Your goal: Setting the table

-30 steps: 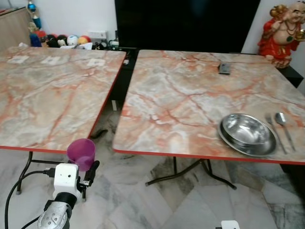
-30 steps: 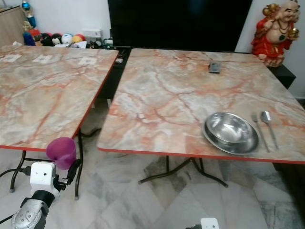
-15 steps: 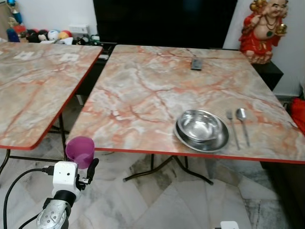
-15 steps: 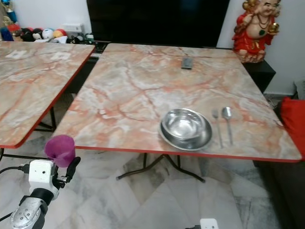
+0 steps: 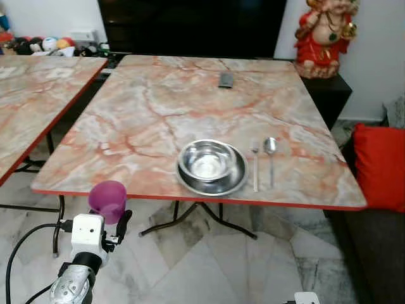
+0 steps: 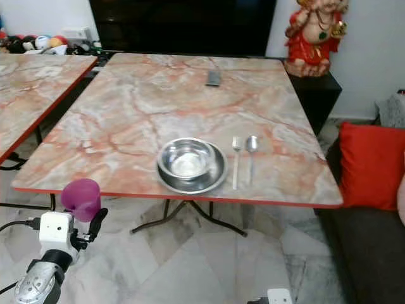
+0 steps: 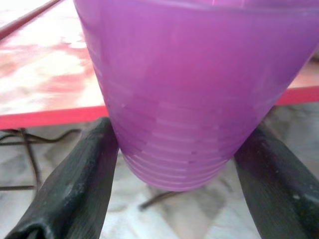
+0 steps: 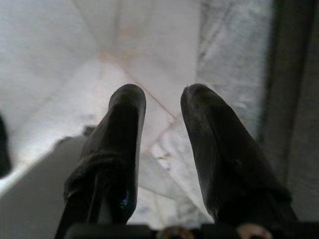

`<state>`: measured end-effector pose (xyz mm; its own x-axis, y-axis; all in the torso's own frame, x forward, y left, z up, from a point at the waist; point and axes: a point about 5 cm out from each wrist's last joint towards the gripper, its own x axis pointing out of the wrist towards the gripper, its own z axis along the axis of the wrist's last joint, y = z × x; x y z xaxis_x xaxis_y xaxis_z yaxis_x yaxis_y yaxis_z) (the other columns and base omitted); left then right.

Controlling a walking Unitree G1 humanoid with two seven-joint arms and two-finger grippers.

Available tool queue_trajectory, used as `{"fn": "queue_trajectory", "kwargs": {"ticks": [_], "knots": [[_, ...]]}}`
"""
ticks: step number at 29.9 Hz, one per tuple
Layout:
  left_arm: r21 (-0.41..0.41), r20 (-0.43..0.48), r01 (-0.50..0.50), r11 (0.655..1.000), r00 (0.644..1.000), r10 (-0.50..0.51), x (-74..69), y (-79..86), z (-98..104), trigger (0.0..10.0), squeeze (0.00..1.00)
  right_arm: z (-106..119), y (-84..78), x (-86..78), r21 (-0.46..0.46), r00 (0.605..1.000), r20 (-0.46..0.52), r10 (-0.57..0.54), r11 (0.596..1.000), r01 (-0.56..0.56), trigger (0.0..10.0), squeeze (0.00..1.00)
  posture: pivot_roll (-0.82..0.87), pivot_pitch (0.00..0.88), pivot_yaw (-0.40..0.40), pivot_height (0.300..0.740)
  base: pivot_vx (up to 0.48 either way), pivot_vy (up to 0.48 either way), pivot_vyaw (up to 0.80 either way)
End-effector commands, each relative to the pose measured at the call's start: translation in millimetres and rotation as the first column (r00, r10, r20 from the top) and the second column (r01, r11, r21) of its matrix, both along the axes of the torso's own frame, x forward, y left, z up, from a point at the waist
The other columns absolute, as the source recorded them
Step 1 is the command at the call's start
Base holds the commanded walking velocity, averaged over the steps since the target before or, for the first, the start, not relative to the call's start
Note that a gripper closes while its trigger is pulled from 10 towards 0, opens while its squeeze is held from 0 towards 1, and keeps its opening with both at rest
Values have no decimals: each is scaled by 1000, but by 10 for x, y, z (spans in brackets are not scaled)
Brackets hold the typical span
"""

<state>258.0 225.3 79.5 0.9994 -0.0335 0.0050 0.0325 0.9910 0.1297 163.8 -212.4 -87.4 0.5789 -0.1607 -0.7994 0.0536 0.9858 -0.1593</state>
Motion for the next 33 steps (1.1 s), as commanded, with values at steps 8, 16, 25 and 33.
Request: {"fn": "queue_trajectory", "kwargs": {"ticks": [8, 16, 25, 33], "knots": [[-5, 0, -10, 1000, 1000, 10, -16, 33, 10, 10000, 0, -13, 12, -25, 3, 1000, -10, 10, 1000, -10, 10000, 0, 31, 76, 6, 740, 0, 0, 0], [-15, 3, 8, 1000, 1000, -8, 8, 0, 19, 10000, 0, -13, 18, -22, 8, 1000, -8, 7, 1000, -7, 10000, 0, 27, 72, 8, 740, 0, 0, 0], [-21, 10, 9, 1000, 1000, -9, 22, -5, 31, 10000, 0, -13, 27, -18, 24, 1000, -6, 9, 1000, -9, 10000, 0, 28, 69, 6, 740, 237, 0, 0], [-22, 15, 13, 1000, 1000, -13, 24, -11, 43, 10000, 0, -15, 28, -22, 25, 1000, -7, 4, 1000, -4, 10000, 0, 29, 70, 7, 740, 312, 0, 0]]}}
